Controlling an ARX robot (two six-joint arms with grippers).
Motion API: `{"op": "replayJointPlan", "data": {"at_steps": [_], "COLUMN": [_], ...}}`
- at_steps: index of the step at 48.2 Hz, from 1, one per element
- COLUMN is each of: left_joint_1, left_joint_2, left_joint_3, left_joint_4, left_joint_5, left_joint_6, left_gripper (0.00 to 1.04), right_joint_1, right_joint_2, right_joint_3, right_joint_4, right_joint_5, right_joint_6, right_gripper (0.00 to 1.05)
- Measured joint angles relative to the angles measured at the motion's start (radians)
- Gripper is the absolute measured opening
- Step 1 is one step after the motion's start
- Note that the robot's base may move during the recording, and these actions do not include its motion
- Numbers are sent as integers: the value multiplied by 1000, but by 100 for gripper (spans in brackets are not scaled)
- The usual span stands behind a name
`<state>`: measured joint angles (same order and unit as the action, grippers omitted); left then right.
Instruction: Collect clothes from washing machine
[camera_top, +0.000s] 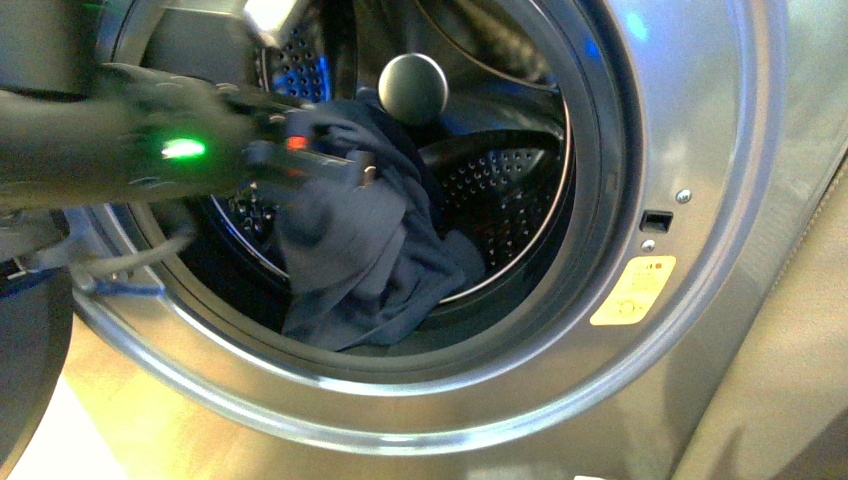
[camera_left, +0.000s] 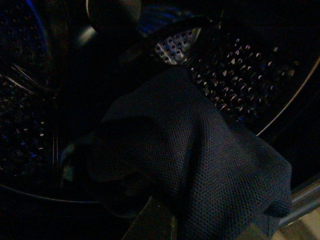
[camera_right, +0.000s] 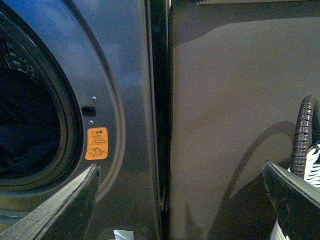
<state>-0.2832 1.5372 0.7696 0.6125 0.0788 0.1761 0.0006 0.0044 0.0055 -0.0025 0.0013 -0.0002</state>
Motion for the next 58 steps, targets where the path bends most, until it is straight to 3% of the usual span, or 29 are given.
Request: {"op": "replayJointPlan", "data": {"at_steps": [15, 26, 43, 58], "left_joint_1": [-16, -69, -167, -250], "left_joint_2": [-320, -496, -617, -525], "left_joint_3": [-140, -135, 0, 292], "left_joint_4": [-49, -150, -262, -339], "left_joint_5": [30, 29, 27, 18], "left_joint_6": [-1, 0, 12, 15], "left_gripper": [5, 5, 5, 5], "right_joint_1": [0, 0, 0, 0], "right_joint_2": [0, 0, 0, 0], "right_joint_3": [0, 0, 0, 0], "right_joint_4": [0, 0, 0, 0], "right_joint_5": [0, 0, 0, 0], "right_joint_6": [0, 0, 0, 0], "right_gripper": [97, 97, 97, 97]}}
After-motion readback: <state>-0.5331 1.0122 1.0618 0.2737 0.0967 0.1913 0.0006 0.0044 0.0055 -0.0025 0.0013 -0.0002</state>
